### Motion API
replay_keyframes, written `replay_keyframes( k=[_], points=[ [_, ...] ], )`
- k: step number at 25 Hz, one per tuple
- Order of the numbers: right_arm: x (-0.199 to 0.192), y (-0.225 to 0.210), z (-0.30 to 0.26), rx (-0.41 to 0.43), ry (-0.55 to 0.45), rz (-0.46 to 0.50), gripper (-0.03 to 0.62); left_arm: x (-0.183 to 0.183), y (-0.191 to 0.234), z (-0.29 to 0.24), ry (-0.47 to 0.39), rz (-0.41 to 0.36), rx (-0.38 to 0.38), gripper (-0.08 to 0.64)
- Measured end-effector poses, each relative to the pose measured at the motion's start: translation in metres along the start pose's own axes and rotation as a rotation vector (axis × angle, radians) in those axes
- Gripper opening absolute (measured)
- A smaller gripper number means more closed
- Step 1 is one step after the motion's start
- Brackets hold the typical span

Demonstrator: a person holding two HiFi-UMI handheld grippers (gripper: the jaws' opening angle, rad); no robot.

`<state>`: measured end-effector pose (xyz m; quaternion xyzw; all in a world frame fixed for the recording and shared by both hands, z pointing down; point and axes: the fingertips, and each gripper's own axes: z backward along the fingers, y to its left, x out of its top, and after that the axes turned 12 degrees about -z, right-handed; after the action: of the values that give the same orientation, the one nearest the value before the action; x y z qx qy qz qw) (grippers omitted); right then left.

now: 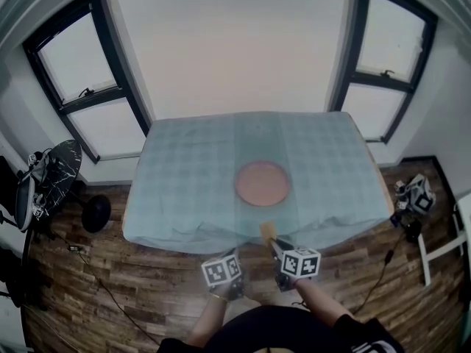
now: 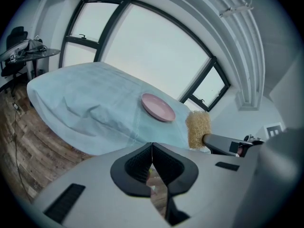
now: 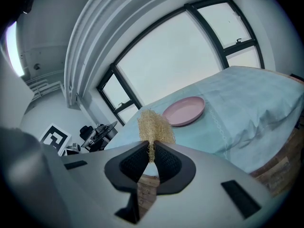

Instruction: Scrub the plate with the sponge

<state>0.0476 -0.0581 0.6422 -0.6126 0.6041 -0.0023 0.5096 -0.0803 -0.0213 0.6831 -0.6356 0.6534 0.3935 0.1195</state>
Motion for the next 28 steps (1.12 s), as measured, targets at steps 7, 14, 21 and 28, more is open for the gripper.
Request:
replay_keyframes(
  k=[7, 14, 21, 28],
  points=[
    [0.015, 0.02, -0.031, -0.014, -0.043, 0.005, 0.035, 0.026, 0.032, -0.008, 0.001, -0.035, -0.018, 0.008],
    [0.029, 0.023, -0.048, -0.035, -0.078, -0.002, 0.035, 0.046, 0.046, -0.017, 0.012, -0.064, -0.045, 0.008],
    [0.052, 0.021, -0.047, -0.066, -0.096, 0.024, 0.035, 0.057, 0.047, -0.027, 0.024, -0.082, -0.065, 0.008],
    [0.083, 0.004, -0.069, -0.071, -0.093, 0.042, 0.035, 0.084, 0.049, -0.054, 0.008, -0.074, -0.058, 0.008]
  ],
)
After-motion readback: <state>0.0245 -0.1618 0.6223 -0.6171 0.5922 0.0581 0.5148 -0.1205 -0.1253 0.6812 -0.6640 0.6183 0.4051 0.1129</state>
